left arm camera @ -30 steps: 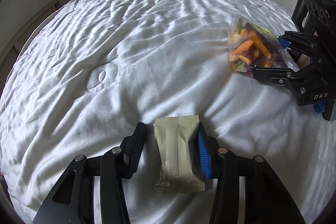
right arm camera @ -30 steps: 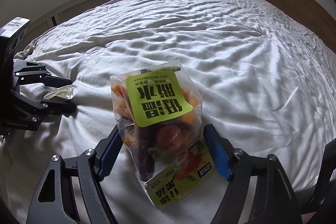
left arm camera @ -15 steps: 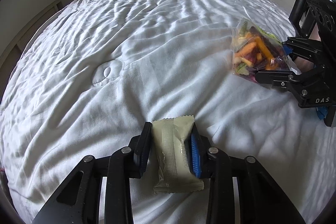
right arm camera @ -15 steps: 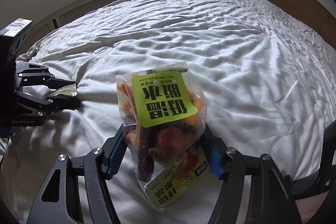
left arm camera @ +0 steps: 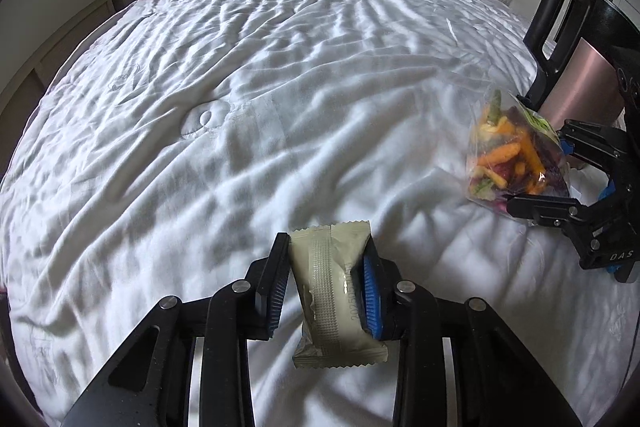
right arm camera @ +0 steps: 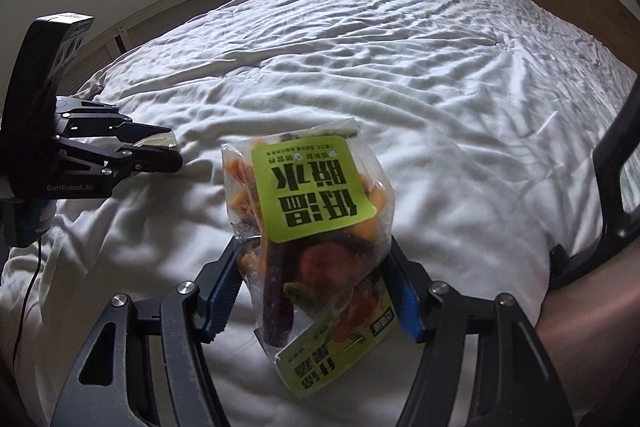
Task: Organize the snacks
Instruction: 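Lift both held snacks off the bed with both tools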
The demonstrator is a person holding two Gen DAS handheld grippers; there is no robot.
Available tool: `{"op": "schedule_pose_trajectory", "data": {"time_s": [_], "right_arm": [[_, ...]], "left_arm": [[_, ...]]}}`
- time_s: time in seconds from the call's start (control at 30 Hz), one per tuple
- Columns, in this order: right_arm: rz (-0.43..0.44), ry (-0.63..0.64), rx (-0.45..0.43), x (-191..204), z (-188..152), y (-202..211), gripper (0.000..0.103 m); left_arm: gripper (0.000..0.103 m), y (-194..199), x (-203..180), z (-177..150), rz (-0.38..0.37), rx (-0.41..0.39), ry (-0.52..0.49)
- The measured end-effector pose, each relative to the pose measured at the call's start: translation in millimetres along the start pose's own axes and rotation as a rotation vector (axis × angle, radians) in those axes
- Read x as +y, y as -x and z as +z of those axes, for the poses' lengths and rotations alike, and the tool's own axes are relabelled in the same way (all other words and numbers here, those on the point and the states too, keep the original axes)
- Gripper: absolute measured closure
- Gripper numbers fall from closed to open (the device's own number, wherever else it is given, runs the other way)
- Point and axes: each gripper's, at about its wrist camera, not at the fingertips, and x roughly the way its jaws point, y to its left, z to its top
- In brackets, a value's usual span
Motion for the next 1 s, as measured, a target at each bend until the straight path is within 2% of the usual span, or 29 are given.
{"op": "schedule_pose_trajectory", "data": {"time_s": [0.27,0.53,0.77,1.0], "right_arm": [[0.004,-0.011,0.018,23,-38,43,0.000],[0.006,-0.032,0.039,46,-83,88,0.000],[-0.022,-0.100,0.053,53,-140,134,0.000],[-0.102,-0.213,0.061,35,-203,187,0.000]], "left_arm": [[0.075,32,-17,-27,-0.016,0.014,-0.008],[0.075,61,-52,-64,-0.057,0.052,-0.039],[0.075,79,-97,-93,-0.103,0.092,-0.105],[0.075,84,-166,-105,-0.172,0.119,-0.204]]}}
